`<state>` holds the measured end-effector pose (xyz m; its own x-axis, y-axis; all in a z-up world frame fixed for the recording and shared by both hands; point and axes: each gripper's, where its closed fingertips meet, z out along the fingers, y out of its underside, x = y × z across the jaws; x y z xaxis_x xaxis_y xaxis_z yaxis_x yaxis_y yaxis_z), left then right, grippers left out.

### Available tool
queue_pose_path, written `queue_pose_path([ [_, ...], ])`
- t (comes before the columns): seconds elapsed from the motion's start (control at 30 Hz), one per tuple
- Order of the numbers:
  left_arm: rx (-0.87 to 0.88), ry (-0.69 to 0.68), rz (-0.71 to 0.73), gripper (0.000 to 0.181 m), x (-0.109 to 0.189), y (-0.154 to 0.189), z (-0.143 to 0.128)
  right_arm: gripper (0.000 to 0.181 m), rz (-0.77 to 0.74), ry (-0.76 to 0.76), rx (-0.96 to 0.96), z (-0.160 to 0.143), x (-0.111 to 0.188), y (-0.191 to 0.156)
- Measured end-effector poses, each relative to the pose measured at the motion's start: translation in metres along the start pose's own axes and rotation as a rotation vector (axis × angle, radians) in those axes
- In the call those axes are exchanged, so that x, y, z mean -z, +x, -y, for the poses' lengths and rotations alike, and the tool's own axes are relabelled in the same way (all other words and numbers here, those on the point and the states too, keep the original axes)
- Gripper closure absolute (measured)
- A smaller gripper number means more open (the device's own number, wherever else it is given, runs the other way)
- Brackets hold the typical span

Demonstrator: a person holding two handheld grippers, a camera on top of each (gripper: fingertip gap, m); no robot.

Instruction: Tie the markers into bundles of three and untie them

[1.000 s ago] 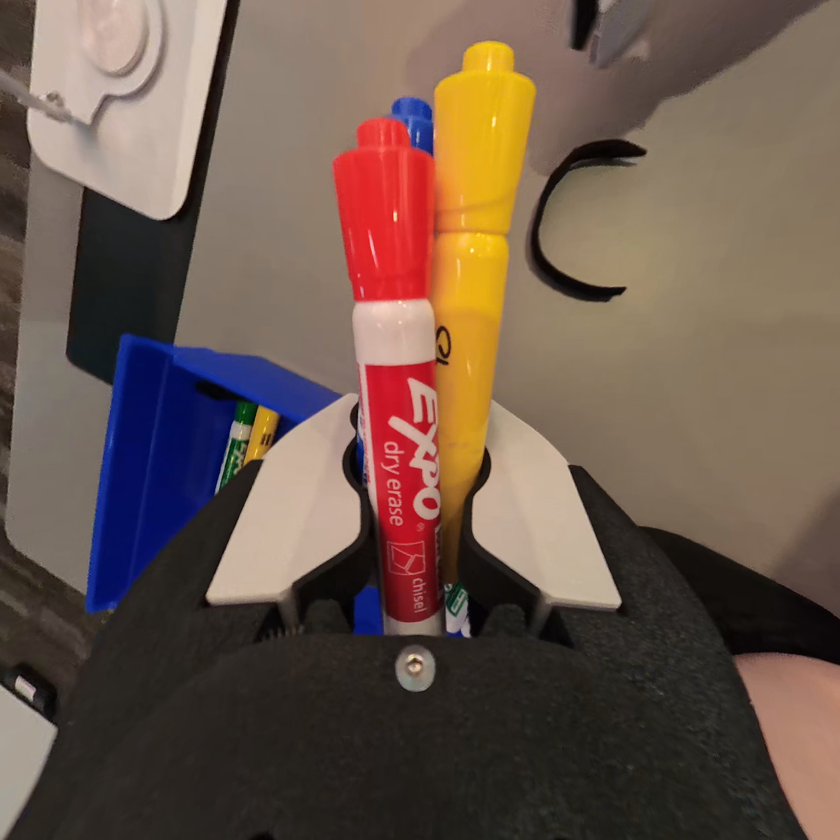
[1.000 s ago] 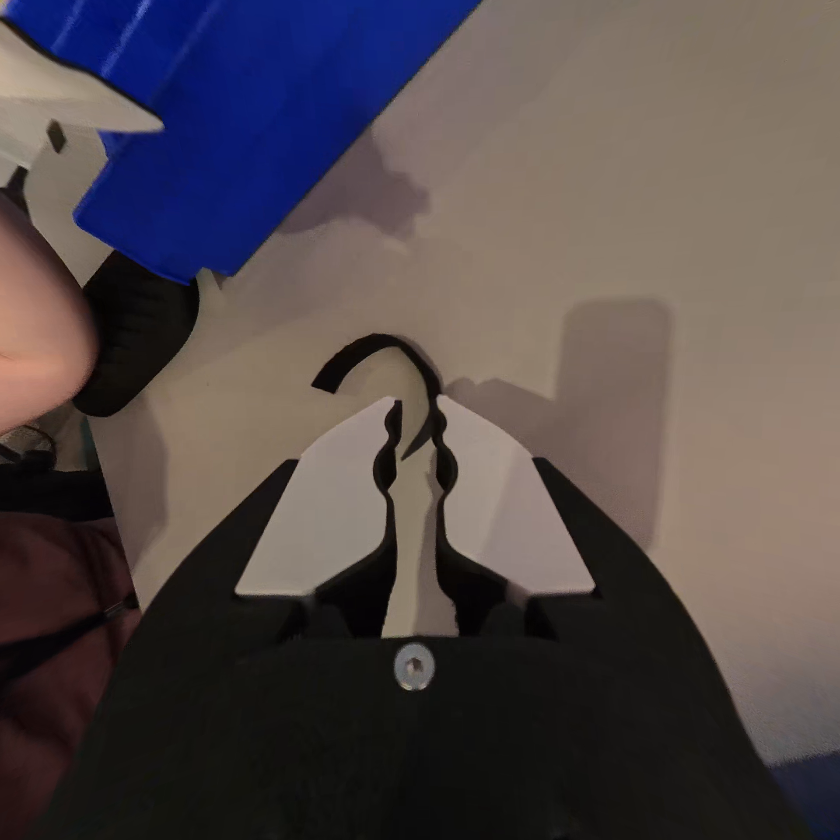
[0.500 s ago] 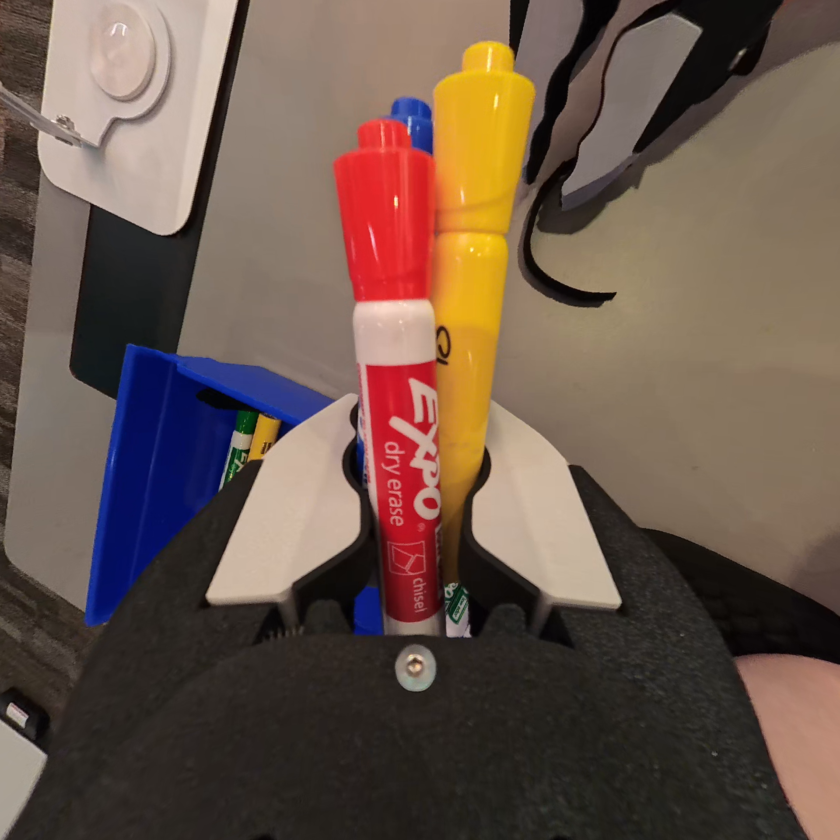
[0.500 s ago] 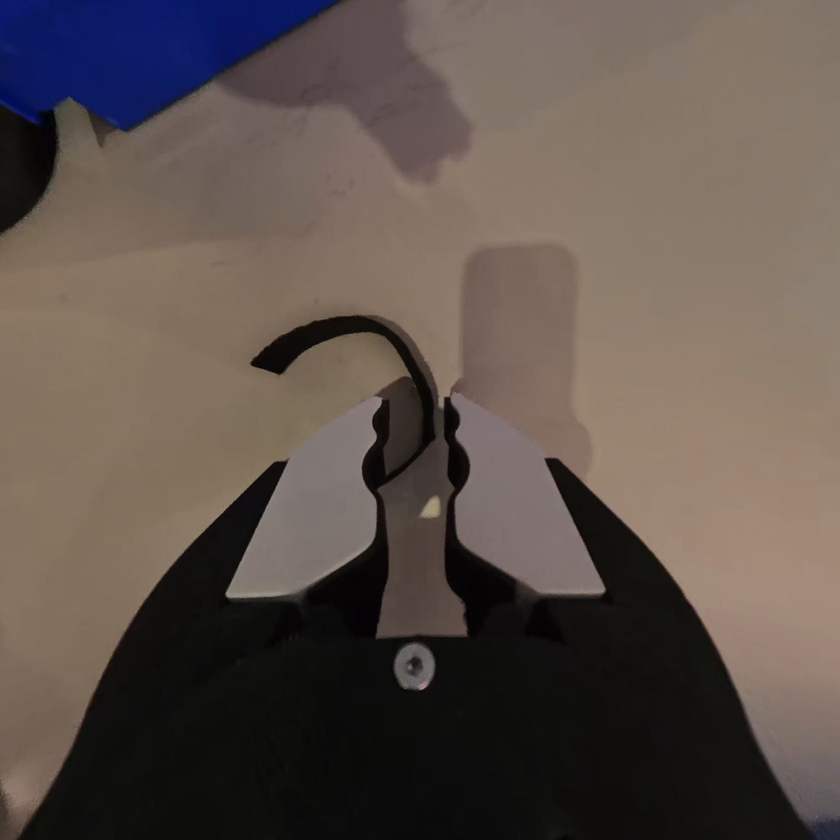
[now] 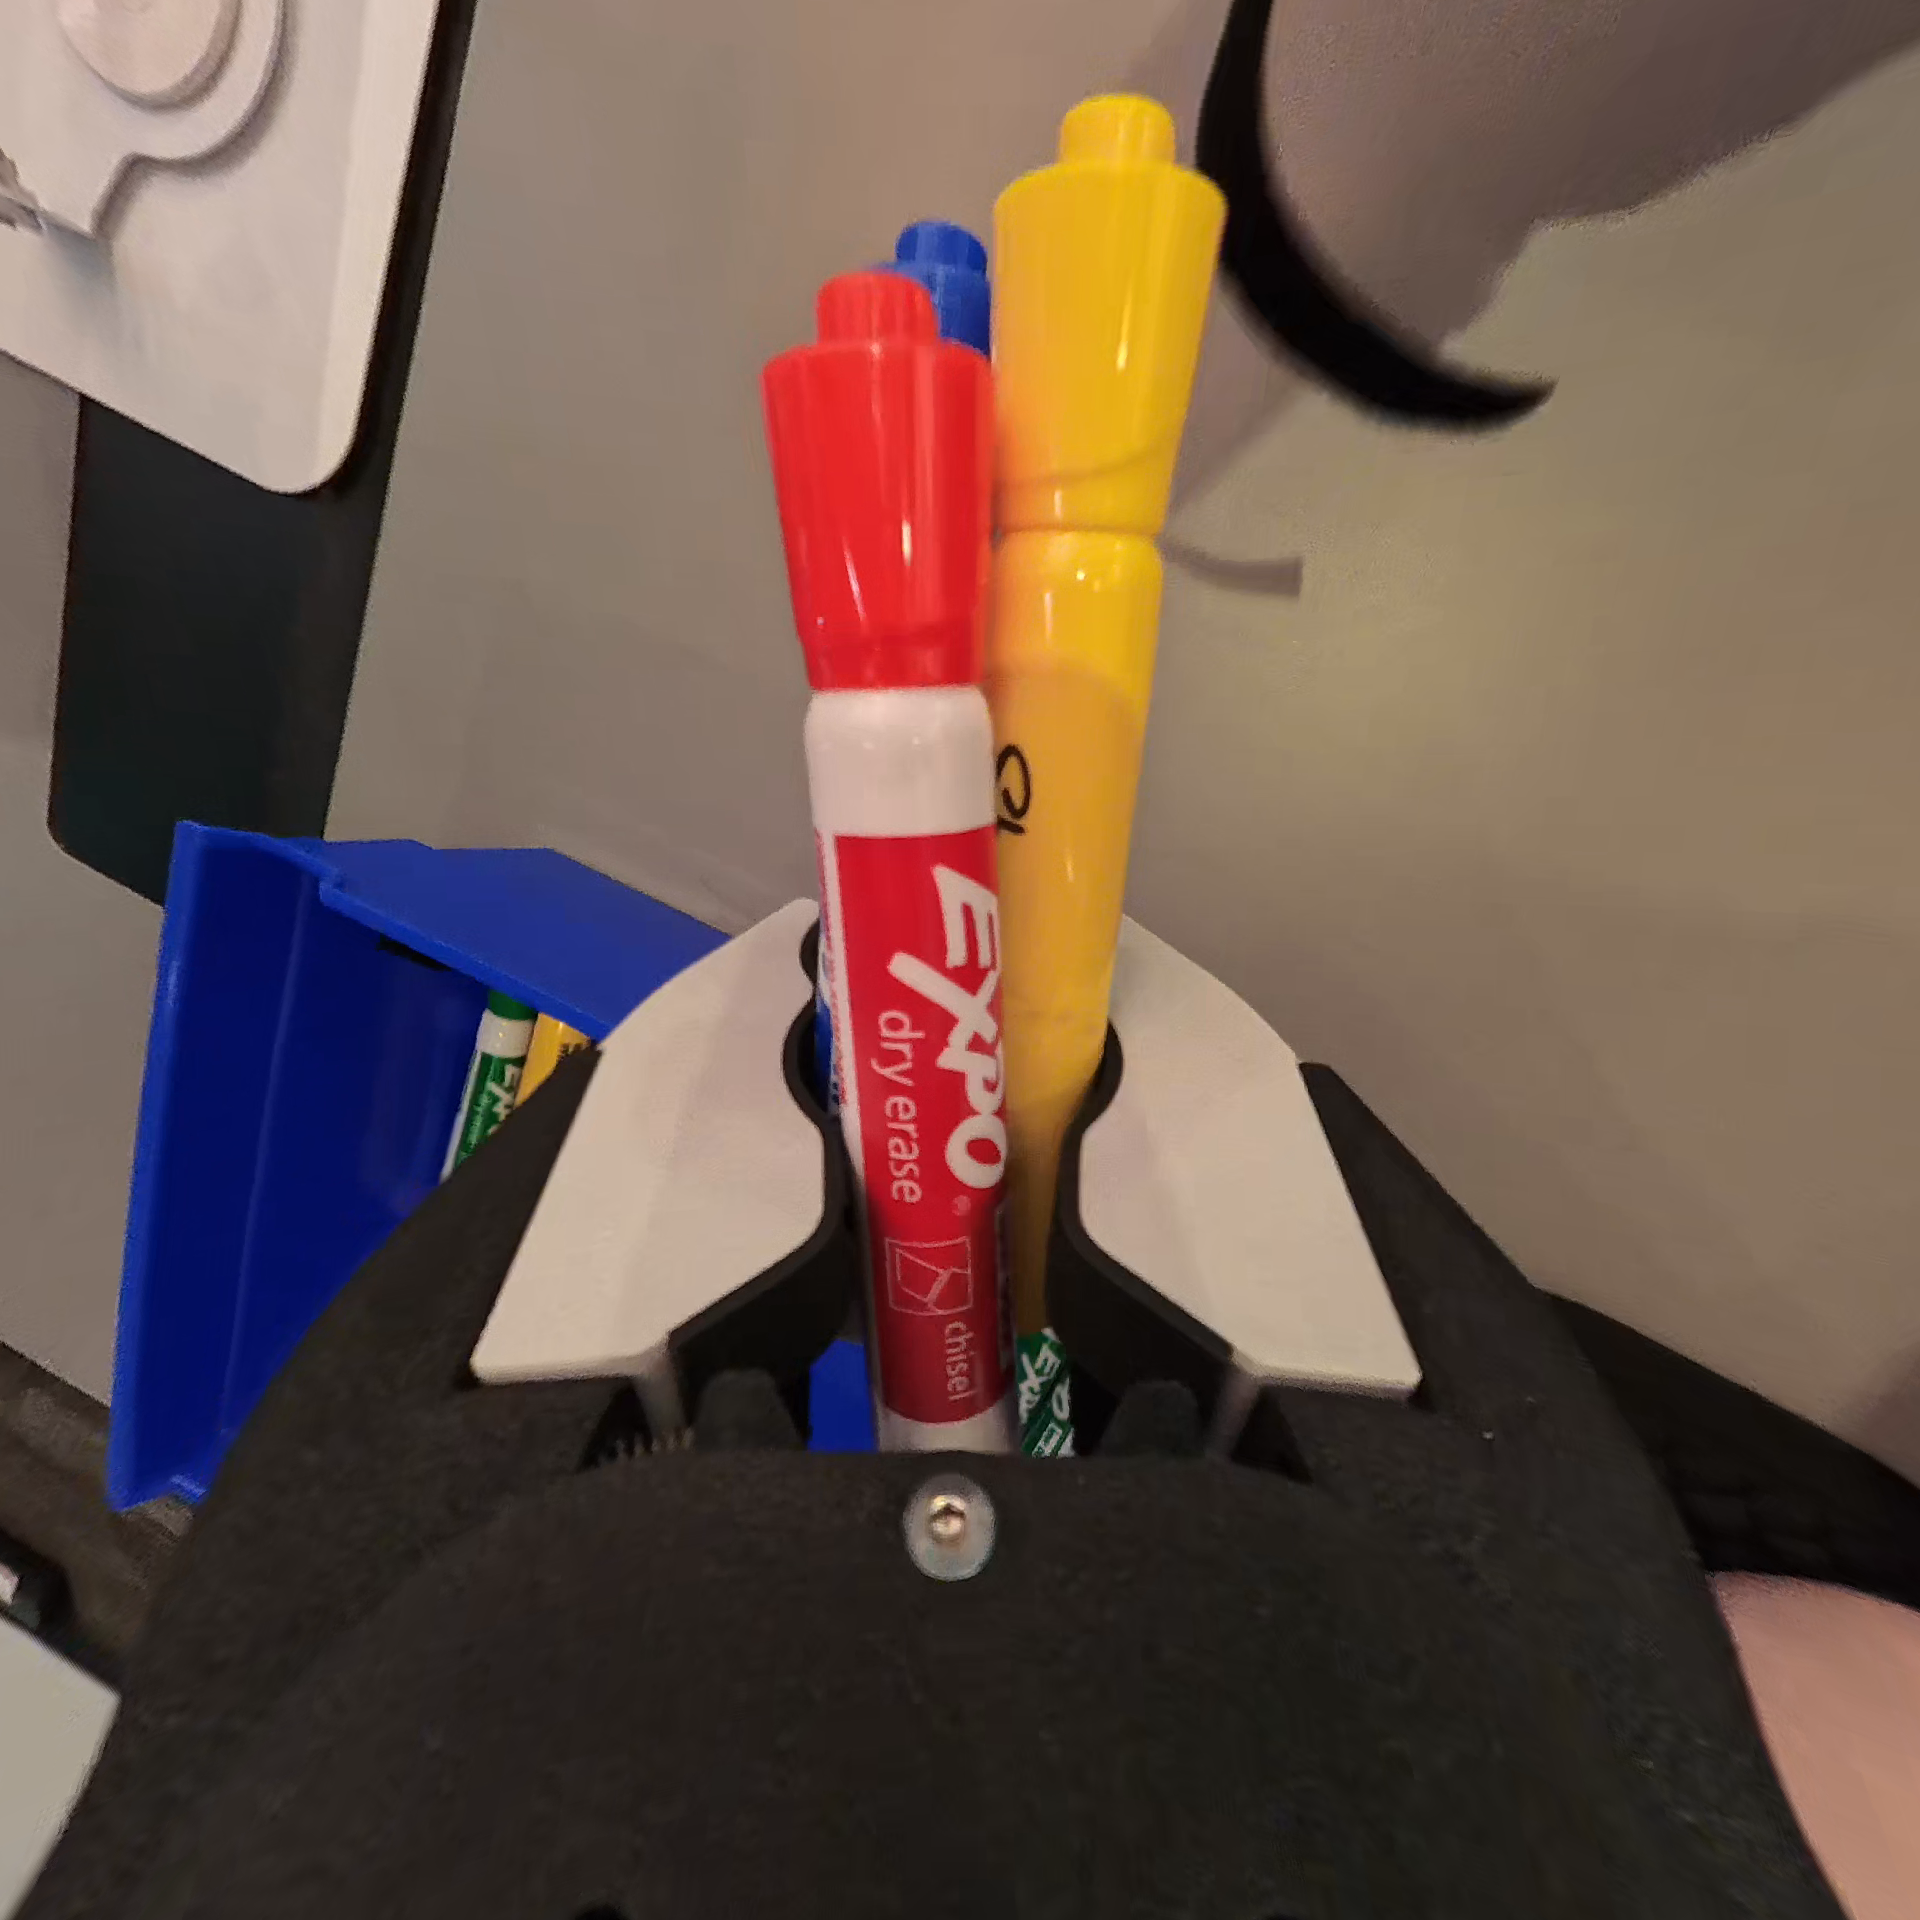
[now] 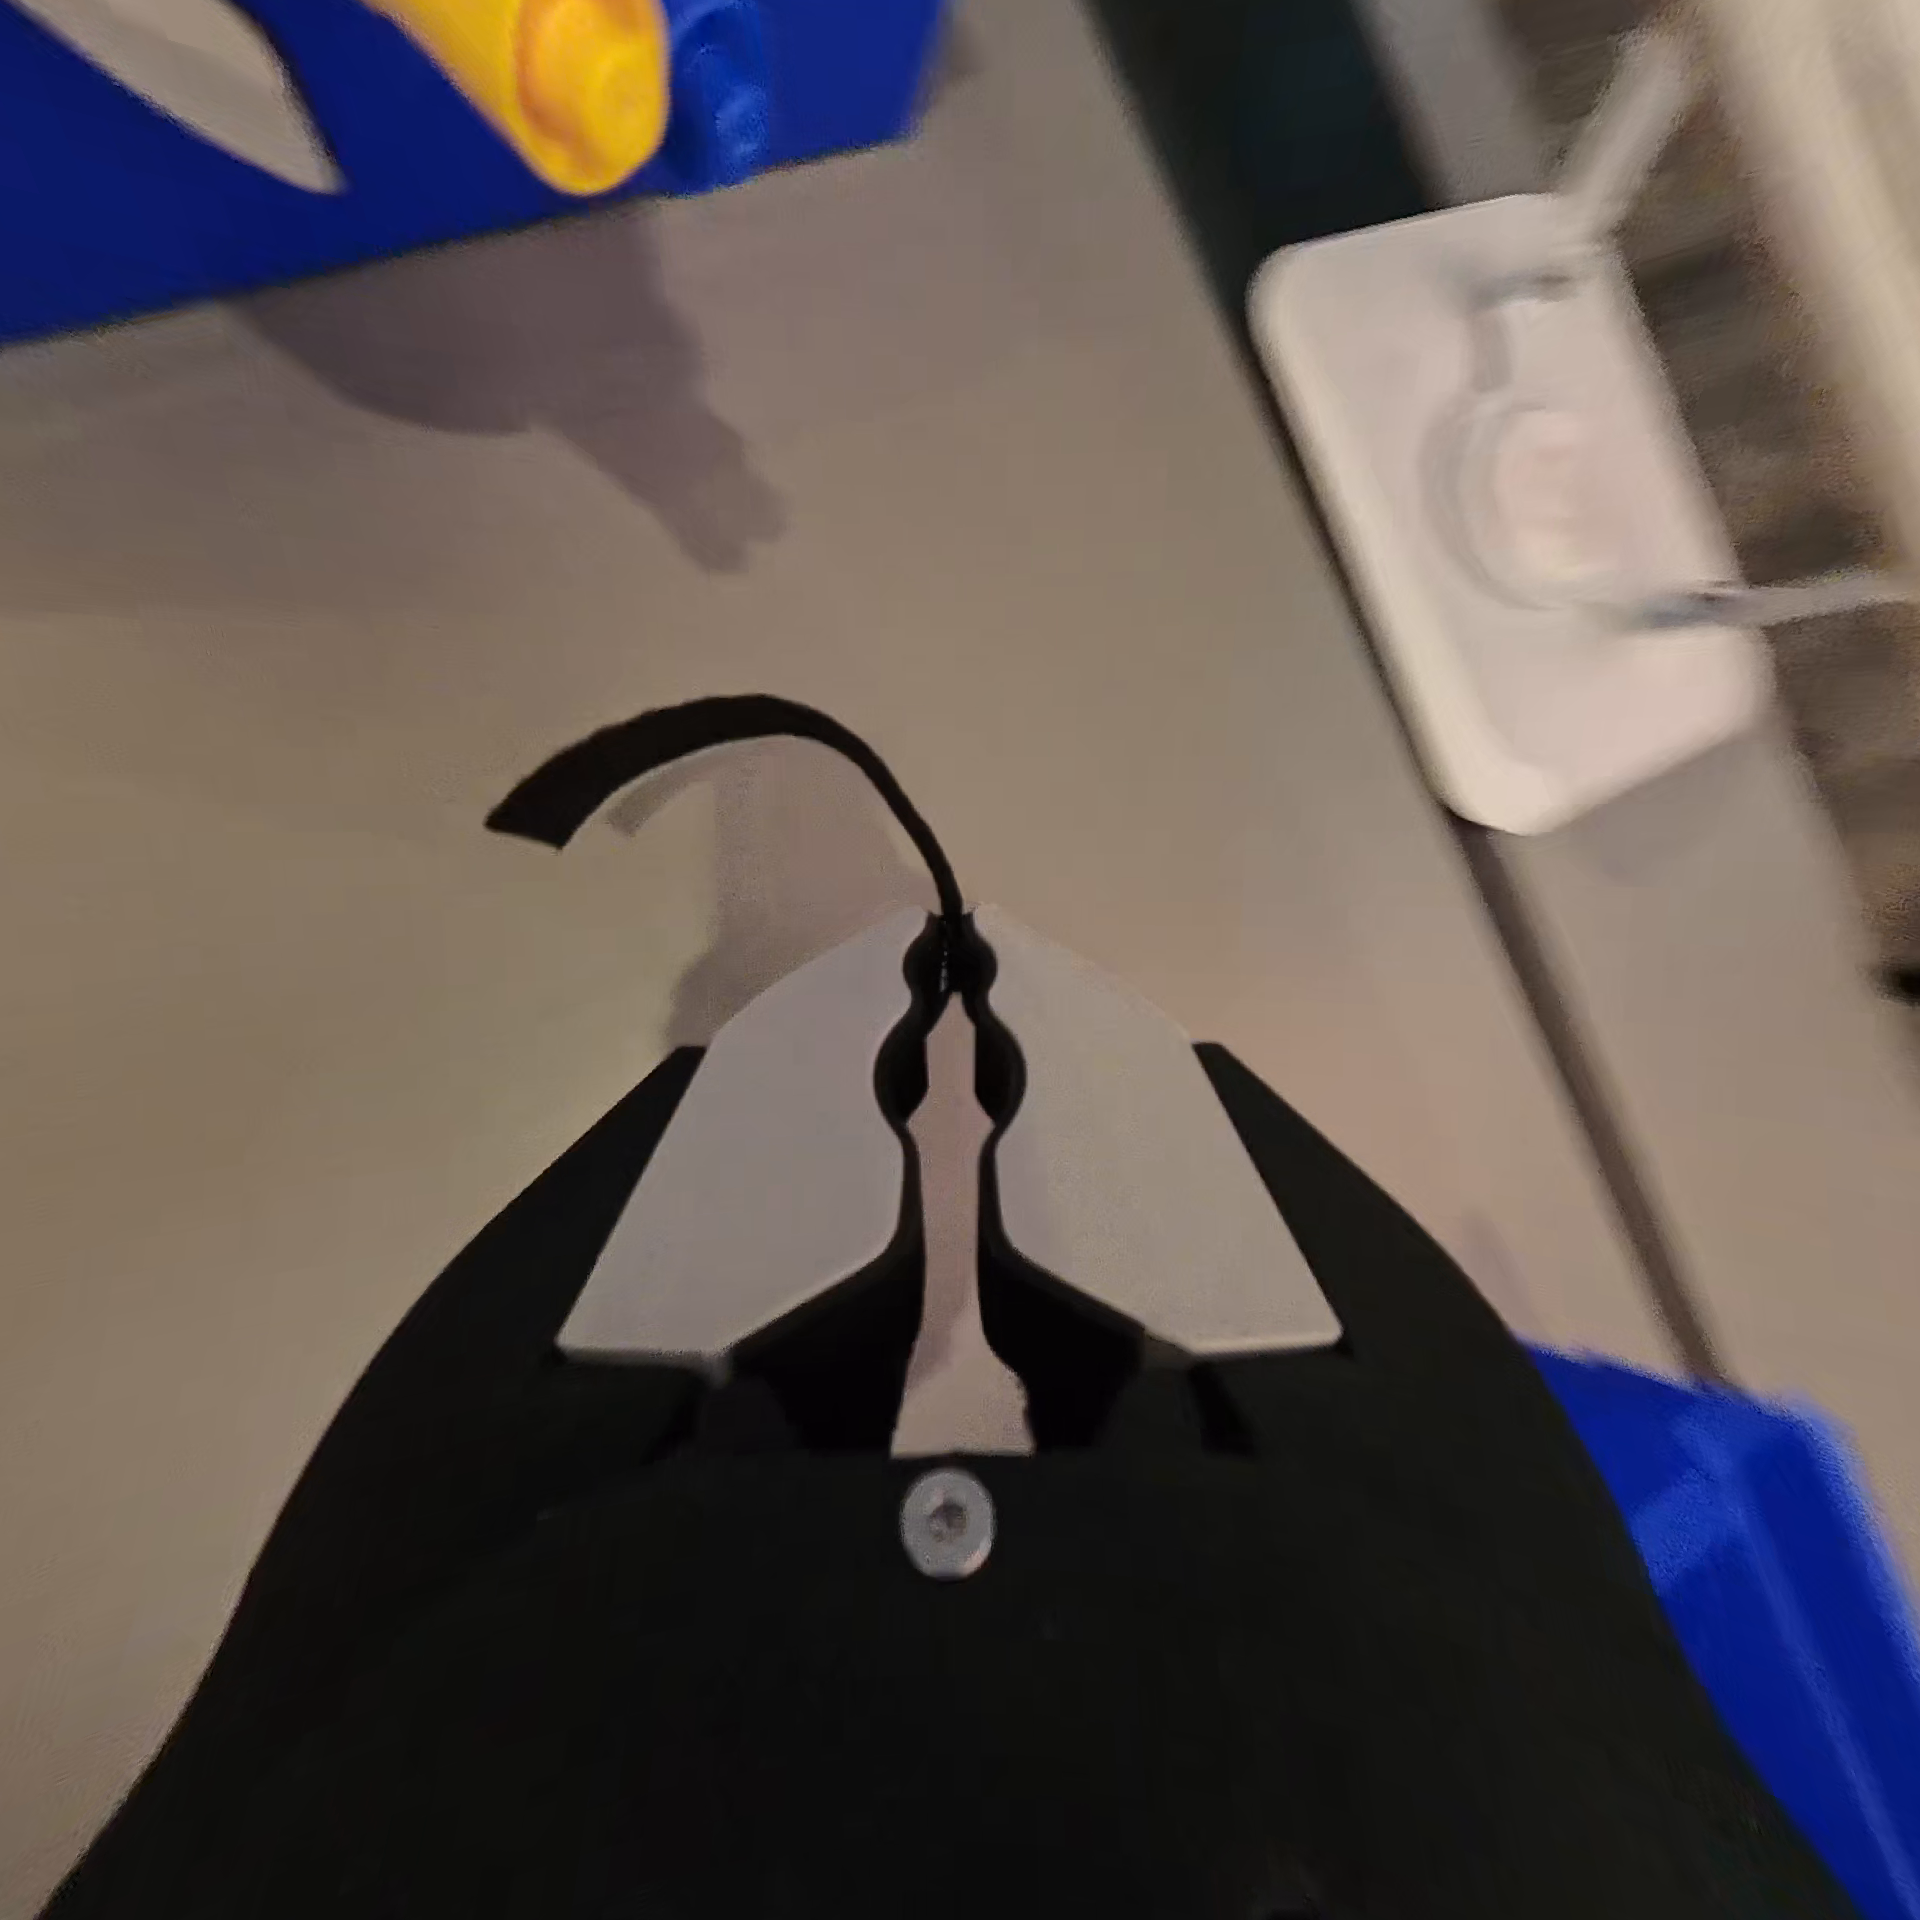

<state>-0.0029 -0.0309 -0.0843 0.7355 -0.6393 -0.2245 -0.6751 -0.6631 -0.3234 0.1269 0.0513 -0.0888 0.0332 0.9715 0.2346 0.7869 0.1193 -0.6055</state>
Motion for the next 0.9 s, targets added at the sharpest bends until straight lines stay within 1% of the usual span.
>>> queue_pose_path([
  [0.03, 0.020, -0.006, 0.004, 0.138, -0.003, -0.002, 0.001, 0.178, -0.133, -0.012, 0.002, 0.000, 0.012, 0.019],
  [0.1, 0.067, -0.003, 0.001, 0.138, -0.010, -0.002, 0.009, 0.177, -0.475, -0.022, -0.037, 0.000, 0.043, 0.063],
  [0.13, 0.084, 0.003, -0.005, 0.137, -0.012, 0.000, 0.014, 0.177, -0.615, -0.005, -0.051, 0.004, 0.058, 0.076],
  [0.17, 0.097, 0.008, -0.015, 0.137, -0.015, 0.004, 0.019, 0.178, -0.718, 0.037, -0.057, 0.011, 0.071, 0.083],
  [0.23, 0.113, 0.024, -0.029, 0.138, -0.021, 0.010, 0.031, 0.178, -0.821, 0.131, -0.023, 0.031, 0.083, 0.079],
  [0.27, 0.129, 0.033, -0.035, 0.138, -0.023, 0.013, 0.036, 0.178, -0.858, 0.151, 0.007, 0.038, 0.086, 0.075],
  [0.4, 0.180, 0.038, -0.049, 0.138, -0.029, 0.017, 0.043, 0.178, -0.915, 0.219, 0.046, 0.056, 0.088, 0.064],
  [0.5, 0.165, 0.027, -0.049, 0.138, -0.031, 0.020, 0.044, 0.178, -0.963, 0.250, 0.041, 0.060, 0.096, 0.069],
  [0.57, 0.165, 0.031, -0.055, 0.138, -0.032, 0.023, 0.047, 0.178, -0.967, 0.279, 0.027, 0.063, 0.097, 0.071],
  [0.67, 0.156, 0.036, -0.081, 0.138, -0.034, 0.031, 0.052, 0.178, -0.942, 0.294, 0.024, 0.066, 0.086, 0.068],
  [0.73, 0.162, 0.032, -0.072, 0.138, -0.036, 0.031, 0.054, 0.177, -0.926, 0.293, 0.036, 0.068, 0.078, 0.063],
  [0.9, 0.190, 0.036, -0.064, 0.138, -0.038, 0.028, 0.054, 0.178, -0.843, 0.340, 0.060, 0.083, 0.064, 0.038],
])
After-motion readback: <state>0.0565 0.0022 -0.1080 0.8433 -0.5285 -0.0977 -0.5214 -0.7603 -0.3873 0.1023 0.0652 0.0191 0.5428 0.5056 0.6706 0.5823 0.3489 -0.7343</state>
